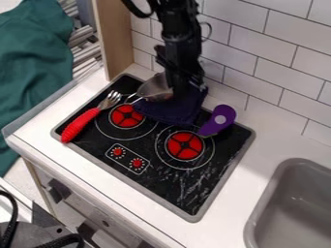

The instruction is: Put the silver pan below the left burner

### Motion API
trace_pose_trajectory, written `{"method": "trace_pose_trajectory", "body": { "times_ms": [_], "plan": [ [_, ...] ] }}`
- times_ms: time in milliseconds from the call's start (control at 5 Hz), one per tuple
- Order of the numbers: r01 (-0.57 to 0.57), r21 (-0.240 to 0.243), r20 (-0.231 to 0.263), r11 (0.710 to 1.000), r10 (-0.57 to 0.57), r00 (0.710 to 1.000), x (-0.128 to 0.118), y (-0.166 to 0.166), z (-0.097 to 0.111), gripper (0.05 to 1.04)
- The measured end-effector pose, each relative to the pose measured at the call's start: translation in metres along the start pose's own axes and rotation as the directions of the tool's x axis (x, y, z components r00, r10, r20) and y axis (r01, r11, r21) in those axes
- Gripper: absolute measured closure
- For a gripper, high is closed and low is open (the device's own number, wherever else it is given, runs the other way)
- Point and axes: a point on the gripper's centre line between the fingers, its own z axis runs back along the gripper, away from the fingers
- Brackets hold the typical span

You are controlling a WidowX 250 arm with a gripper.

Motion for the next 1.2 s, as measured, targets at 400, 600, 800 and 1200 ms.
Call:
{"method": "trace_pose_trajectory", "body": {
  "times_ms": [400, 600, 800, 1200],
  "plan": [
    [-0.079, 0.014, 0.094, 0.997, 0.078, 0.993, -0.04, 0.022, 0.038, 1.029],
    [-0.127, 0.016, 0.119, 0.992, 0.124, 0.985, -0.07, 0.03, 0.05, 1.029],
    [-0.108, 0.006, 0.086, 0.994, 0.107, 0.99, -0.091, 0.025, 0.046, 1.029],
    [-0.047, 0.007, 0.065, 0.999, 0.047, 0.997, -0.104, 0.016, 0.042, 1.029]
  ]
}}
